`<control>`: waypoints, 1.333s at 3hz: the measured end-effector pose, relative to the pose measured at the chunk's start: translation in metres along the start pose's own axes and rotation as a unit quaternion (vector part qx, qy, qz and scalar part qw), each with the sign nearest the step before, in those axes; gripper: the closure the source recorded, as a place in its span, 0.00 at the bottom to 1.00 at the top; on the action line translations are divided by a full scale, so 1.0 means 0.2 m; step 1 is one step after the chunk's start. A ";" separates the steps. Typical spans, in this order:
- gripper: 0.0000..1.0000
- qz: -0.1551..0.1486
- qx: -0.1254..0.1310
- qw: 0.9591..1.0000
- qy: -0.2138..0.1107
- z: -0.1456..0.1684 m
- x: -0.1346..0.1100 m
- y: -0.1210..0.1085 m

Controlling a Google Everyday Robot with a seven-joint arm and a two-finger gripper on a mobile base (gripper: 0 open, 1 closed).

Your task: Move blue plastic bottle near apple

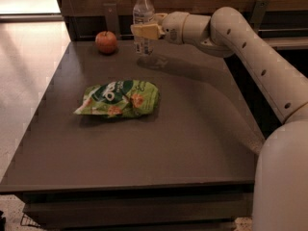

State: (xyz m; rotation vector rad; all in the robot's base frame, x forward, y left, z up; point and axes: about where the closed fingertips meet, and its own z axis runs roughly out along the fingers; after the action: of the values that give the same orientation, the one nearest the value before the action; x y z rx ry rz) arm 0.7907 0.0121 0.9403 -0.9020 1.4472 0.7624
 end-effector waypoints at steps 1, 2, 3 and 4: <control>1.00 0.008 0.003 1.000 0.004 0.10 0.03 -0.13; 1.00 0.002 0.019 1.000 0.020 0.15 0.06 -0.14; 1.00 0.008 0.020 0.999 0.037 0.23 0.17 -0.12; 1.00 0.017 0.018 0.999 0.037 0.28 0.24 -0.09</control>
Offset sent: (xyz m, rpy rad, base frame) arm 0.0483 0.0139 -0.0272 -0.0779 0.0310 -0.0860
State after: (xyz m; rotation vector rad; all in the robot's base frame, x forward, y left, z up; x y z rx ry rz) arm 0.8343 0.0473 0.8897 -0.8888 1.5390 0.7324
